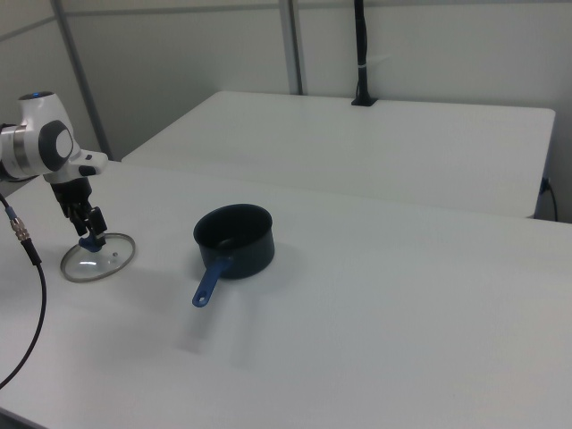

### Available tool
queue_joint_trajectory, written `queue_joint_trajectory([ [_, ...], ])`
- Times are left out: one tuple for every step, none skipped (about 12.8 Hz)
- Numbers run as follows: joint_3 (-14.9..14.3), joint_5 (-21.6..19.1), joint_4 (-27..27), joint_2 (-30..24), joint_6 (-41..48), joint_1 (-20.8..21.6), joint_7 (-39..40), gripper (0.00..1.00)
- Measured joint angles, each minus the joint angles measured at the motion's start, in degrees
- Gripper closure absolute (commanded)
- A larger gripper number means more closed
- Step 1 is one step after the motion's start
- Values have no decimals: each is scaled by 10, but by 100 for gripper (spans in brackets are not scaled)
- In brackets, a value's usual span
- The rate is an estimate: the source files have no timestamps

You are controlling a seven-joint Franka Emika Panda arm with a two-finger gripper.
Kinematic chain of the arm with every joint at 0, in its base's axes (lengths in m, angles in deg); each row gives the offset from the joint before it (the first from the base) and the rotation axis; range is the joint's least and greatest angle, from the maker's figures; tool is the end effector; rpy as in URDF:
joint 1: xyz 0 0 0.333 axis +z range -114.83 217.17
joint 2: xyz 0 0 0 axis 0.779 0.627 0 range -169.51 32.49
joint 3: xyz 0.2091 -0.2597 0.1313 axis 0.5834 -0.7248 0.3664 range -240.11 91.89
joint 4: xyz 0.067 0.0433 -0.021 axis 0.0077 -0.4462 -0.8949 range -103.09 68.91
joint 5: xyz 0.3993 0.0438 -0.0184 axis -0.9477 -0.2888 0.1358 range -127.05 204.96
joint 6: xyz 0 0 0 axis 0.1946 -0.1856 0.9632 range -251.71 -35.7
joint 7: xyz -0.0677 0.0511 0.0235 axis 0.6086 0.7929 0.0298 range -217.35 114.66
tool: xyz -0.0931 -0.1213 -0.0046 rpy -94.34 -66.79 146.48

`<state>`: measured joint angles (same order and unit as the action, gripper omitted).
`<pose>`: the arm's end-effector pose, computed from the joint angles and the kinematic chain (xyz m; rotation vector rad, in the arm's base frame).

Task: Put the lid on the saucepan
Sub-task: 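Close the gripper on the blue knob of the glass lid, then lift the glass lid and carry it over the navy saucepan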

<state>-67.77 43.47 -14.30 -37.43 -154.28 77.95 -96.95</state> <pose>0.6194 0.3817 0.3312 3.1112 -0.3069 0.0018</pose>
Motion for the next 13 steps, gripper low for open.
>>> queue_joint_trajectory([
  [0,7,0,1,0,0,-1,30],
  [0,11,0,2,0,0,-2,35],
  [0,13,0,3,0,0,-2,39],
  [0,15,0,3,0,0,-3,42],
  [0,17,0,4,0,0,-3,44],
  [0,18,0,4,0,0,-3,46],
  [0,18,0,4,0,0,-3,47],
  [0,18,0,4,0,0,-3,47],
  [0,18,0,4,0,0,-3,47],
  [0,18,0,4,0,0,-3,48],
  [0,18,2,4,0,0,-3,49],
  [0,18,7,1,0,0,-3,49],
  [-1,18,13,-7,4,0,-3,49],
])
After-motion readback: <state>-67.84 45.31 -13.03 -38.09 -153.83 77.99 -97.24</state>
